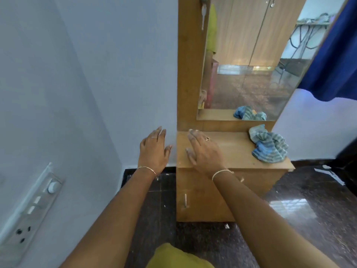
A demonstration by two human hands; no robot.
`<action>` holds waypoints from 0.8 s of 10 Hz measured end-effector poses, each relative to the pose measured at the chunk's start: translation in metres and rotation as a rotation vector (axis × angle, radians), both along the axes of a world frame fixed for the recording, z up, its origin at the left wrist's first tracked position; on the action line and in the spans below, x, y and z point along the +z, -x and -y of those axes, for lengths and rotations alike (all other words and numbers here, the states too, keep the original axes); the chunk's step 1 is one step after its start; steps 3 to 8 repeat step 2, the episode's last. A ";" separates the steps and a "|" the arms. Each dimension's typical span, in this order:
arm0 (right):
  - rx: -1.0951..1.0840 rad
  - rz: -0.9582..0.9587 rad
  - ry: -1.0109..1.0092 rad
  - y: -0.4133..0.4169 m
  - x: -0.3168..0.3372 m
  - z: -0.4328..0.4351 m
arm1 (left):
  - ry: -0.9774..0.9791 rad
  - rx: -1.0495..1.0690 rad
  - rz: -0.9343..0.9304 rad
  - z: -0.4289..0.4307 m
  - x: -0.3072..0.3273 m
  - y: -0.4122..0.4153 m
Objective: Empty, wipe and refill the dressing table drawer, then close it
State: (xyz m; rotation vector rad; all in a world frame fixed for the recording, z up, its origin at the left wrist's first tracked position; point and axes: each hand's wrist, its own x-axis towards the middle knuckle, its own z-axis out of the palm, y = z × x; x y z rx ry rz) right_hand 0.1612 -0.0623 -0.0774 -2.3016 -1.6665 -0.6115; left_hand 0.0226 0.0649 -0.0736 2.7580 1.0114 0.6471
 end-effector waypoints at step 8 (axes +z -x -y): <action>0.118 -0.017 -0.006 0.028 0.084 -0.073 | -0.138 0.139 -0.104 -0.042 0.084 0.028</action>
